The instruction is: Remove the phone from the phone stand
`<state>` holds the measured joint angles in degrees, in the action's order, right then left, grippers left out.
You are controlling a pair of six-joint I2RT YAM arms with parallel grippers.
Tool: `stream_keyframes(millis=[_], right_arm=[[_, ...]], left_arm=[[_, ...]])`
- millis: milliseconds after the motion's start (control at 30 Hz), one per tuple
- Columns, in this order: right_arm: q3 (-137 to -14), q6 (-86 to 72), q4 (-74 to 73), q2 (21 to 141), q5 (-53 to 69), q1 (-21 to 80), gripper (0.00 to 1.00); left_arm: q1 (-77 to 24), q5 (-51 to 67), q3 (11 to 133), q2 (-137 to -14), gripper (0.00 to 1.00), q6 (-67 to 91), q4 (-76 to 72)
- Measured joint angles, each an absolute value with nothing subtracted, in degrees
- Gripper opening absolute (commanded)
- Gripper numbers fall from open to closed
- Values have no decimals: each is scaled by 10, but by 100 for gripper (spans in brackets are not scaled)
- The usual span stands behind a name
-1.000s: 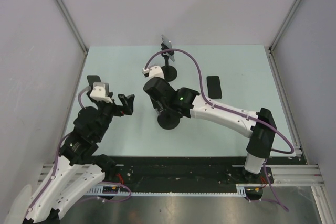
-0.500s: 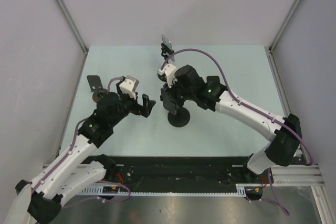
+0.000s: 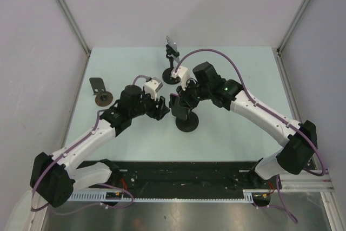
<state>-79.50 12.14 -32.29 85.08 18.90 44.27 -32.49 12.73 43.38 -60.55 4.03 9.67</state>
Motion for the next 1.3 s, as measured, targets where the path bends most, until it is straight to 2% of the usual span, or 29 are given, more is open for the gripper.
stream_keyframes(millis=[233, 333, 433, 467, 567, 633, 1033, 1233, 1300], right_arm=[[-787, 130, -319, 847, 224, 431, 0], [-784, 134, -316, 846, 233, 427, 0], [-783, 137, -314, 846, 237, 425, 0], [-783, 138, -314, 846, 237, 424, 0], [-781, 142, -310, 846, 239, 421, 0], [-780, 147, -310, 846, 242, 418, 0], [-778, 198, -322, 846, 295, 396, 0], [-778, 226, -328, 847, 311, 389, 0], [-778, 233, -348, 846, 331, 385, 0]], left_arm=[[-325, 171, 467, -662, 56, 35, 90], [-325, 187, 470, -668, 49, 33, 89], [-325, 201, 473, -673, 35, 29, 87], [-325, 203, 473, -674, 24, 30, 86], [-326, 213, 474, -676, 5, 30, 84], [-328, 214, 474, -676, 0, 28, 83], [-320, 234, 474, -676, 0, 36, 82], [-284, 289, 474, -689, 0, 67, 83], [-252, 265, 477, -702, 0, 71, 78]])
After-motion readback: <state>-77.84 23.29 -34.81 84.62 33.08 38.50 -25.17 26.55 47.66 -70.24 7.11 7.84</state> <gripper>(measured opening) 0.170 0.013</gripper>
